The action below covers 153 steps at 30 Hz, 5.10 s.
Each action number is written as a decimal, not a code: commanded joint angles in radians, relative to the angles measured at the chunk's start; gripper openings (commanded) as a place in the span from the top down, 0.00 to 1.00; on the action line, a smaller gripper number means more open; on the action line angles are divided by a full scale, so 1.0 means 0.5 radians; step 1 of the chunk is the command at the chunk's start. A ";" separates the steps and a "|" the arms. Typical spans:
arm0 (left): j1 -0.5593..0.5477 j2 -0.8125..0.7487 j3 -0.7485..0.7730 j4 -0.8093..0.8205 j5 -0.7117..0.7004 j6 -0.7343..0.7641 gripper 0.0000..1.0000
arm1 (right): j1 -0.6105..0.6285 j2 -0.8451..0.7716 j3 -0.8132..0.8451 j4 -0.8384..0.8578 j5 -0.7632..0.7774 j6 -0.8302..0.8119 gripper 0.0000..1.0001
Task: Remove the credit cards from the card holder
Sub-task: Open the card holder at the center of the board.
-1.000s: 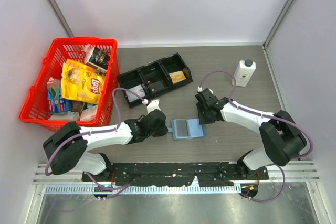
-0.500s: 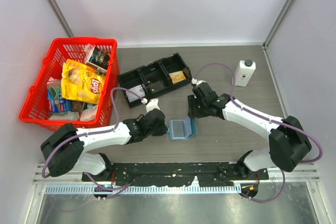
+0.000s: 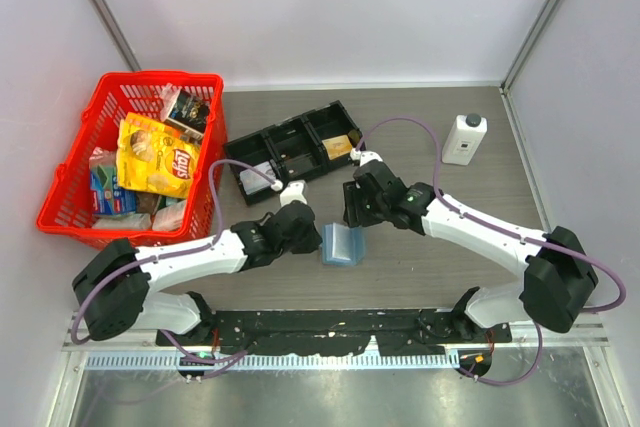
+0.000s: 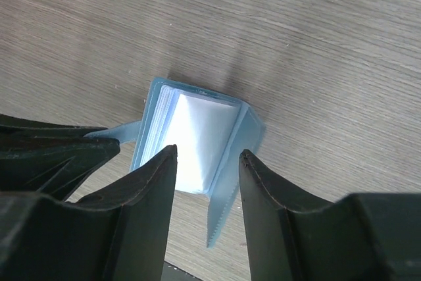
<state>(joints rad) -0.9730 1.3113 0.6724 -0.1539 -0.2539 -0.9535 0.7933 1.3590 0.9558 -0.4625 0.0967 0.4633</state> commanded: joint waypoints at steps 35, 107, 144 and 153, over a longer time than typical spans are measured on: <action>0.197 -0.306 -0.252 -0.075 0.020 -0.069 1.00 | -0.037 0.105 -0.457 0.741 -0.353 0.331 0.55; 0.197 -1.174 -0.237 -0.444 -0.100 -0.096 0.52 | 0.359 0.660 -0.111 0.762 -0.568 0.172 0.51; 0.197 -1.073 -0.032 -0.404 0.041 -0.133 0.56 | 0.331 0.841 -0.025 1.140 -0.620 0.166 0.60; 0.197 -0.825 -0.041 -0.153 0.017 -0.259 0.67 | 0.276 0.681 -0.184 1.225 -0.696 0.187 0.74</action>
<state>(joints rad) -0.8757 0.8505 0.6395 -0.3355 -0.2348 -1.0451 0.9463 1.7653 0.9039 0.0914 -0.2249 0.5529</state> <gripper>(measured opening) 0.364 0.313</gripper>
